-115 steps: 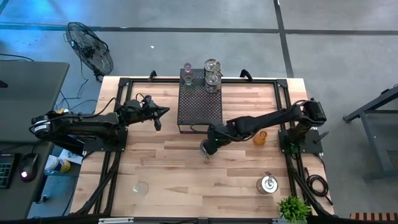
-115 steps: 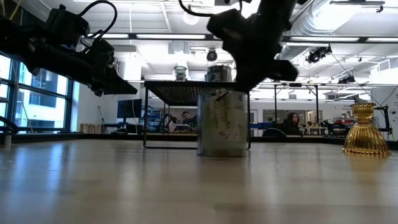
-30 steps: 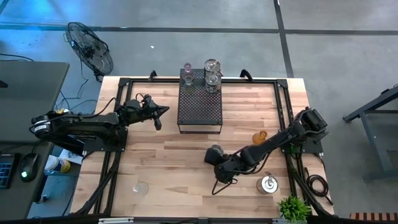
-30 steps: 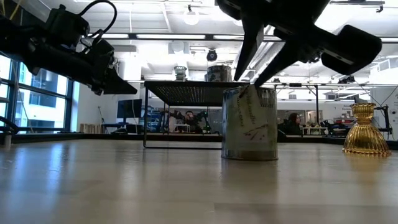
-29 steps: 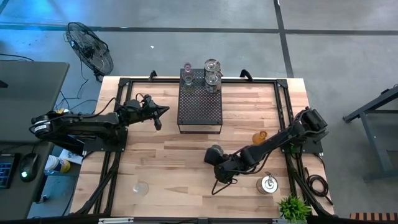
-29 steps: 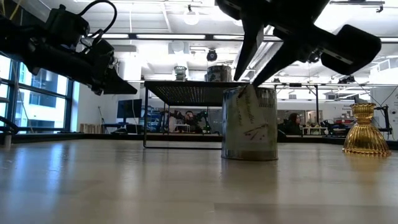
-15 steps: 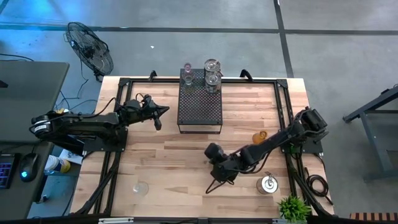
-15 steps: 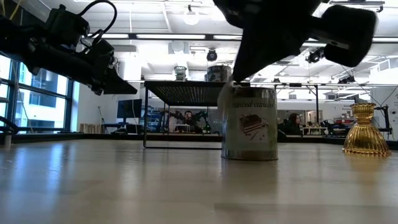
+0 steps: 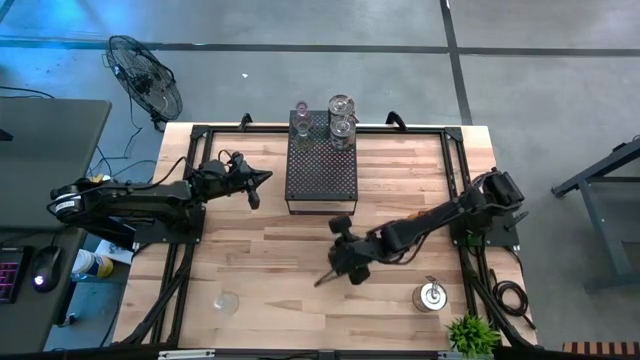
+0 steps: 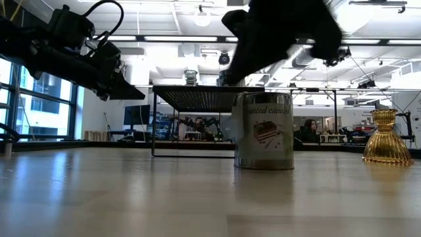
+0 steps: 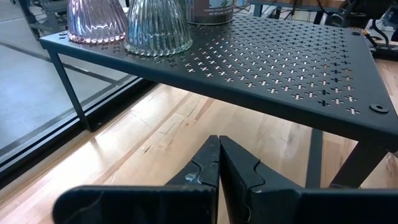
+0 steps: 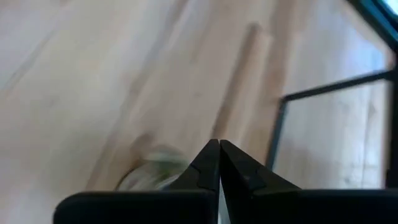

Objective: Pick & Place candle stick holders
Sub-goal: Put the green scented candle holder on the shelf

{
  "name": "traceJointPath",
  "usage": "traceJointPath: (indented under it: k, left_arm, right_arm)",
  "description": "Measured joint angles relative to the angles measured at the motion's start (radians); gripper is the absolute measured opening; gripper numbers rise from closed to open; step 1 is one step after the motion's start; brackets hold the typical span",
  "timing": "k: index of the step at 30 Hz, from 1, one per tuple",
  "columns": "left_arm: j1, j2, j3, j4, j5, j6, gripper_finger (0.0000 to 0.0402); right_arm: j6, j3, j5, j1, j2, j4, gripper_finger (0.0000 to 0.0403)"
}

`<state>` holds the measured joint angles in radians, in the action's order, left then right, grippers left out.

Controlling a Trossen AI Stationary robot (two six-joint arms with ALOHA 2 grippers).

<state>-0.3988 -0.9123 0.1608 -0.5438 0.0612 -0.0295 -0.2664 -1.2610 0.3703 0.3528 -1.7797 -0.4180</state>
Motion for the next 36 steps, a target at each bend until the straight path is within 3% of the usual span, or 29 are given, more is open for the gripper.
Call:
traceJointPath:
  k: [8, 13, 20, 29, 36]
  left_arm:
    - [0.0, 0.0, 0.0, 0.001, -0.003, 0.0, 0.0]
    - [0.0, 0.0, 0.0, 0.003, -0.004, 0.0, 0.0]
    - [0.0, 0.0, 0.0, 0.003, -0.007, 0.001, 0.0]
    - [0.0, 0.0, 0.0, 0.004, -0.008, 0.002, 0.0]
    - [0.0, 0.0, 0.0, 0.003, -0.008, 0.002, 0.0]
  right_arm:
    - [0.11, 0.0, -0.064, -0.047, 0.035, -0.034, 0.0016]
    - [0.215, -0.001, -0.176, -0.047, 0.033, -0.109, 0.008]
    - [0.375, -0.036, -0.215, -0.019, 0.034, -0.263, 0.0166]
    - [0.432, -0.117, -0.204, 0.009, 0.034, -0.365, 0.0148]
    - [0.501, -0.135, -0.293, 0.026, 0.027, -0.382, 0.014]
